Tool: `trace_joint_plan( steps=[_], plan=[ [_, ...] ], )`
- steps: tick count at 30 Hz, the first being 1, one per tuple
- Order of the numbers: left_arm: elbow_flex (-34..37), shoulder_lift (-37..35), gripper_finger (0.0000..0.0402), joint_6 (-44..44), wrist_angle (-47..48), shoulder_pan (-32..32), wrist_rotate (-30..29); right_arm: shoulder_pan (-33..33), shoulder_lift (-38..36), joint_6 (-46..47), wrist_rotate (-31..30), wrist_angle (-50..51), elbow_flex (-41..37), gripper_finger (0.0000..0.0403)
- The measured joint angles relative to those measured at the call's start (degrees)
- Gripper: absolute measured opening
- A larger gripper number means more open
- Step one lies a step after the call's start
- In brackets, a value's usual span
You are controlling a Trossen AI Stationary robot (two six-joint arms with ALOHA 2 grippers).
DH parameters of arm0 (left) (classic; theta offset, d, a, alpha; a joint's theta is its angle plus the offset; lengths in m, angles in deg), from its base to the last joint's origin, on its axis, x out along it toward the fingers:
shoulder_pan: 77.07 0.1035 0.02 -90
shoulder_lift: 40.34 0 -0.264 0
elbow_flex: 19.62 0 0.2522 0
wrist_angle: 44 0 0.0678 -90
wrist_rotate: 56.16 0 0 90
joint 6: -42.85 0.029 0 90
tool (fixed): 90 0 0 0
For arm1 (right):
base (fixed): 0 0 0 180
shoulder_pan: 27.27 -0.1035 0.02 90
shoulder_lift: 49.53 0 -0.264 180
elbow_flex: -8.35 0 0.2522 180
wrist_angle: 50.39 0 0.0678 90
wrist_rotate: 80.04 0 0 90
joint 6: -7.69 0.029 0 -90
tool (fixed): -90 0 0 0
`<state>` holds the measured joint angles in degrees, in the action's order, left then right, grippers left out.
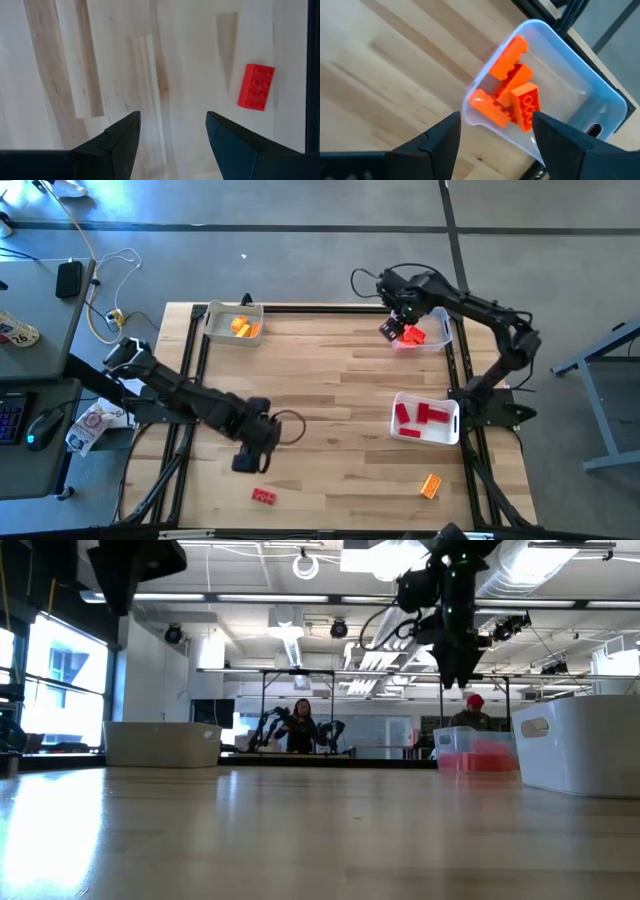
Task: Sort & place blocks by color
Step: Put the red block into the white bin
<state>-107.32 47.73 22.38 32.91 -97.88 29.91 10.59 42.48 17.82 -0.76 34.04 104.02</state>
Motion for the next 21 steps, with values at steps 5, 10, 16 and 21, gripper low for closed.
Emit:
trace_joint_plan(
  steps=[5,10,16,21],
  plan=[
    [0.0,0.0,0.0211,-5.5,-0.5,-6.0,-3.0,-5.2,-3.5,5.8,0.0,-0.1,0.0,0.0231],
    [0.0,0.0,0.0211,-11.9,-1.8,-11.3,-4.5,-10.8,-5.1,11.8,0.0,-0.6,0.0,0.0231],
    [0.0,1.3,0.0211,-16.1,-5.0,-16.8,-7.4,-17.8,-5.2,17.4,0.0,-1.6,0.0,0.0231],
    [0.0,4.2,0.0211,-17.5,-7.0,-19.7,-8.4,-23.2,-5.1,21.3,0.0,-2.4,0.0,0.0231]
  ],
)
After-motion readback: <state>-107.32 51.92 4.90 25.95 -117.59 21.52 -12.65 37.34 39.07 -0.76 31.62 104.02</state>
